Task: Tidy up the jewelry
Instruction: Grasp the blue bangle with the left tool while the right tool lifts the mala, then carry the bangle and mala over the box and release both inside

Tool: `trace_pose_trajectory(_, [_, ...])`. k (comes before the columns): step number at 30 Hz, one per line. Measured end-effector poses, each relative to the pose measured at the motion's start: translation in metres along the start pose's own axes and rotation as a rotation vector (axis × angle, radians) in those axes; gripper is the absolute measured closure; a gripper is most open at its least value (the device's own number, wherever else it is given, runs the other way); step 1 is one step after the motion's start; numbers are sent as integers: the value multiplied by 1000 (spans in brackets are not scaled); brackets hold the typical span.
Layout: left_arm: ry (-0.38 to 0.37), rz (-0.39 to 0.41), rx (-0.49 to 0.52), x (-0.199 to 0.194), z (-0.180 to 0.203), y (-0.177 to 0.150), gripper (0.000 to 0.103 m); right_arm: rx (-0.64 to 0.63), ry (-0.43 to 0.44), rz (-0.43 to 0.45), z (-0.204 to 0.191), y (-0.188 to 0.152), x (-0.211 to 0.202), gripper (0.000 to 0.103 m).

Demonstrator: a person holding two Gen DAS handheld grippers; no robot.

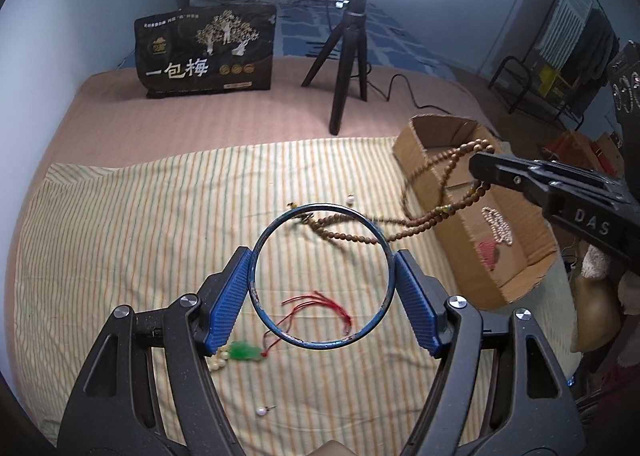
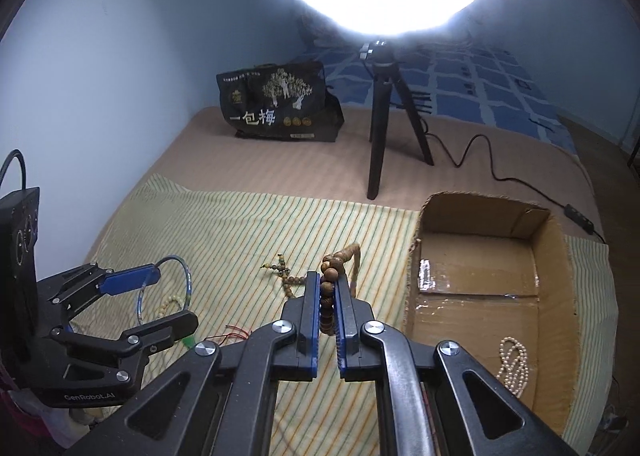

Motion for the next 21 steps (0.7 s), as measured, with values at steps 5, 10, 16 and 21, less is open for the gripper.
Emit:
trace_pose_trajectory(5, [-11,26,24,-5,15,5,30,42,25,70,10,11,-29,99])
trace_pose_trajectory(10, [-20,44,54,-8,27,8,30,69,43,138,16,25,-54,99])
trace_pose_trajectory(16, [-48,62,59,-10,41,16,30,105,55,219,28,39,-86,99])
trace_pose_trajectory(21, [-74,79,68,-11,56,23,30,147,48,287,48,52,-111,99])
Point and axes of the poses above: each gripper's, at about its wrist camera, not at the fingertips, and x roughly the way its jaws point, z to its right, y to its top, the point moved 9 cm from there along x, roughly the way its jaws point, and after that the axes turned 9 degrees about -y, right-handed, at the moved point
